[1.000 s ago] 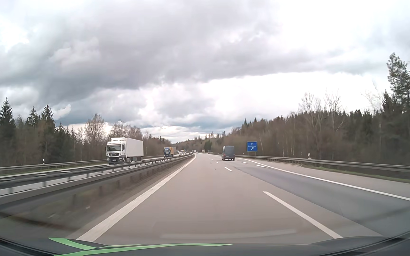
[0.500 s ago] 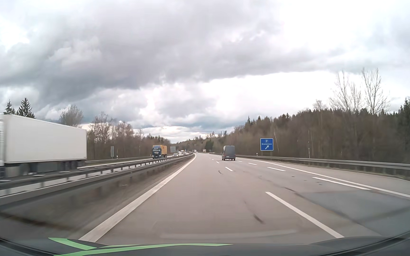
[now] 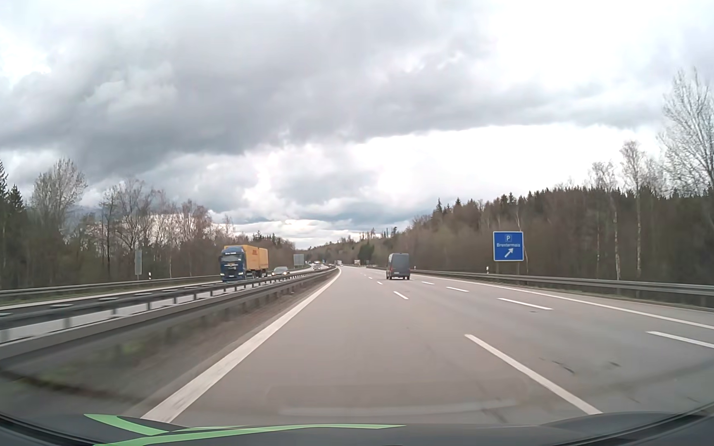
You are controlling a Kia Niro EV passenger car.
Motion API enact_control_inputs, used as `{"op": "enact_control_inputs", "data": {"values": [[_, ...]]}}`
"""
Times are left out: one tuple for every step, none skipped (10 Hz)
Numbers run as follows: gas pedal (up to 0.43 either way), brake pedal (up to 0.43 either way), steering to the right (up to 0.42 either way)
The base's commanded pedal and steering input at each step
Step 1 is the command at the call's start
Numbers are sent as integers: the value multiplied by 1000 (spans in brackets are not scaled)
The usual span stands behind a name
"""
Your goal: Follow the waypoints while adhering to traffic rules and regulations
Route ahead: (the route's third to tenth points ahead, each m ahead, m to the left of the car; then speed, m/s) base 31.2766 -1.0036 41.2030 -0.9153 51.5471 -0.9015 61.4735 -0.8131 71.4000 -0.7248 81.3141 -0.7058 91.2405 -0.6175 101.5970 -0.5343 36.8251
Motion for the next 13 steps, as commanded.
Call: {"op": "enact_control_inputs", "data": {"values": [[378, 0, -3], [378, 0, -3], [378, 0, -3], [378, 0, -3], [378, 0, -3], [378, 0, -3], [378, 0, -3], [378, 0, -3], [378, 0, -3], [378, 0, -3], [378, 0, -3], [378, 0, -3], [378, 0, -3]]}}
